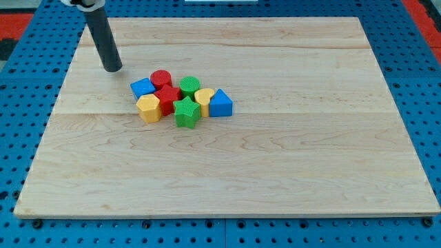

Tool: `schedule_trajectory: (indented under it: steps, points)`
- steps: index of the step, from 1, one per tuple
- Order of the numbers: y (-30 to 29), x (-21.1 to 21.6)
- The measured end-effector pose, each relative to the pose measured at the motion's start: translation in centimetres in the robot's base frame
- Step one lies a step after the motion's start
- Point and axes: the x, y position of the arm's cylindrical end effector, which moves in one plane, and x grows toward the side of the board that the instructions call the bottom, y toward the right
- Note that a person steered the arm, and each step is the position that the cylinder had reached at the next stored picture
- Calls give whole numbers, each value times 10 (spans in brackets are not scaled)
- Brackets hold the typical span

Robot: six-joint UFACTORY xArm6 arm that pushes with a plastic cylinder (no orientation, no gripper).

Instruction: Slide the blue cube and the yellow hexagon towards top center

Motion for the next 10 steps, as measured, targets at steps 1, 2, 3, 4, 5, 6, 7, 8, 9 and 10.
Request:
schedule_trajectory:
  steps: [1,2,3,4,5,6,7,8,9,10]
  points:
    - [19,86]
    - [36,126]
    - [73,119]
    - [112,87]
    - [124,48]
    - [123,6]
    - [156,-10]
    - [168,36]
    - [154,63]
    - [113,98]
